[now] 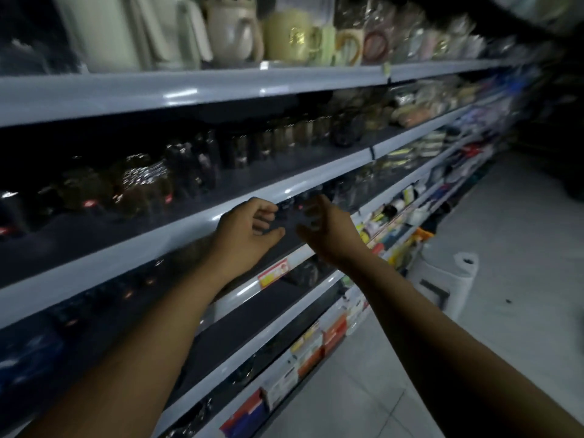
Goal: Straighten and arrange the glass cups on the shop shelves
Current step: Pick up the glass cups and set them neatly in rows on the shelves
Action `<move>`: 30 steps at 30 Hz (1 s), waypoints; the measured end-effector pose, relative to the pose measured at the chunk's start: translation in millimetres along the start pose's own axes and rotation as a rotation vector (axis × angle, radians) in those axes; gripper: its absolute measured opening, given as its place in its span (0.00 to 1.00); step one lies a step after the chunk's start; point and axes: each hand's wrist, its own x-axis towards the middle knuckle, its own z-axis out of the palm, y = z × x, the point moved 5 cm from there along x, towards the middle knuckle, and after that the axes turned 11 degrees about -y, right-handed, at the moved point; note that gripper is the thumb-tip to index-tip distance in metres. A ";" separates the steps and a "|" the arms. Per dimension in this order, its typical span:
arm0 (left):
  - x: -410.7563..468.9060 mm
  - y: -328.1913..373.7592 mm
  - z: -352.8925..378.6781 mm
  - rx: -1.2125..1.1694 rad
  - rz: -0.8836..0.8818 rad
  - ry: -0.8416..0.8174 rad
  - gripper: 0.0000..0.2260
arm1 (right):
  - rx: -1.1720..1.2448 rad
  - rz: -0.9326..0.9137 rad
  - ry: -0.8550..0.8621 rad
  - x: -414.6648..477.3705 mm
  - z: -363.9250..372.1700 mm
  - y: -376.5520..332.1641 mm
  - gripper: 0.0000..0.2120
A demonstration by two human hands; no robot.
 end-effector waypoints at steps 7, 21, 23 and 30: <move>82.2 40.3 43.1 -0.123 0.048 0.047 0.13 | 0.056 0.017 0.119 21.6 -91.8 63.9 0.23; 255.1 26.6 97.1 -0.073 0.165 0.061 0.11 | 0.179 0.138 0.282 153.1 -143.8 167.6 0.19; 274.4 23.4 106.0 -0.038 0.189 0.042 0.12 | 0.196 0.142 0.287 176.6 -145.1 176.0 0.20; 338.5 14.1 128.9 -0.014 0.158 0.077 0.15 | 0.251 0.158 0.327 238.8 -152.7 217.9 0.21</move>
